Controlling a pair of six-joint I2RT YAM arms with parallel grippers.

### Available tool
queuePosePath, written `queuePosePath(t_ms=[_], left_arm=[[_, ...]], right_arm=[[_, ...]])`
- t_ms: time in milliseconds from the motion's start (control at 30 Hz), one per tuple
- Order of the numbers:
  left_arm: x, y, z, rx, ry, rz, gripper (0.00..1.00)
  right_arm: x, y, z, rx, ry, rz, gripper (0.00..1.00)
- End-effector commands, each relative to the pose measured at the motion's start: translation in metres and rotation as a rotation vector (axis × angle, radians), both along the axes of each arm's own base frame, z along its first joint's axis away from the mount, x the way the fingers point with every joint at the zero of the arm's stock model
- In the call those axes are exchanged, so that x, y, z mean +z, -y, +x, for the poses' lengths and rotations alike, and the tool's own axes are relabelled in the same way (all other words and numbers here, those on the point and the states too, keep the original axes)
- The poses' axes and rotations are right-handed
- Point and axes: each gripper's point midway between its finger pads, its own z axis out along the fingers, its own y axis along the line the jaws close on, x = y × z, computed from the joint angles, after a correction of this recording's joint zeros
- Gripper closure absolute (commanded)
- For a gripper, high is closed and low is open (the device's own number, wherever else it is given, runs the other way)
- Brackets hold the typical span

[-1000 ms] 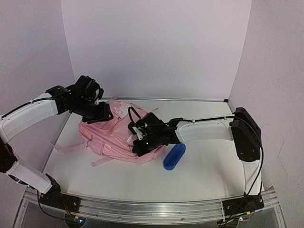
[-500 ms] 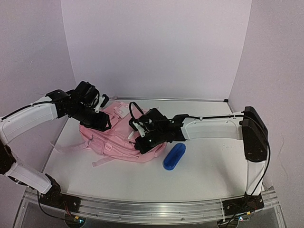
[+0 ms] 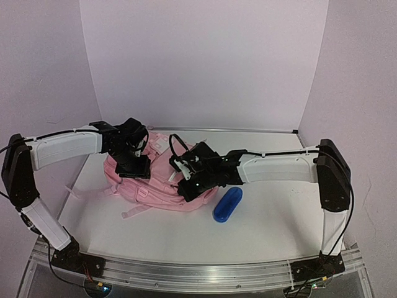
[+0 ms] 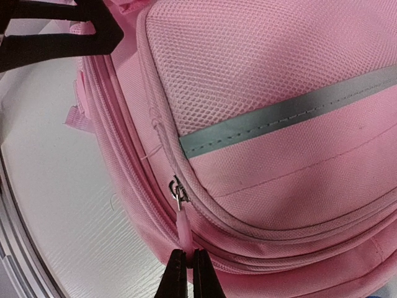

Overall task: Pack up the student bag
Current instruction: Zip the student bag at the center of the board.

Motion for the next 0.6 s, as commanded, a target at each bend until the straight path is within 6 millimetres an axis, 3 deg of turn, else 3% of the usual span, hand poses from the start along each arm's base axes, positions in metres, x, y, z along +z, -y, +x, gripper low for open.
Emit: queuePosePath(t_ms=[0,300,400,567], left_arm=[[0.014,0.006,-0.004,0.124,-0.012,-0.125,0.42],[0.023,-0.004,-0.026,0.42,-0.047,-0.32,0.4],[0.014,-0.016,-0.025,0.49,-0.024,-0.305,0.39],[-0.004,-0.01,-0.016,0.538,-0.044,-0.306,0.4]], right_arm=[[0.032,0.008,0.016,-0.053,0.068,0.038,1.0],[0.034,0.004,0.018,-0.055,0.068,0.047,1.0],[0.033,0.003,0.018,-0.053,0.064,0.05,1.0],[0.034,0.002,0.019,-0.056,0.066,0.052,1.0]])
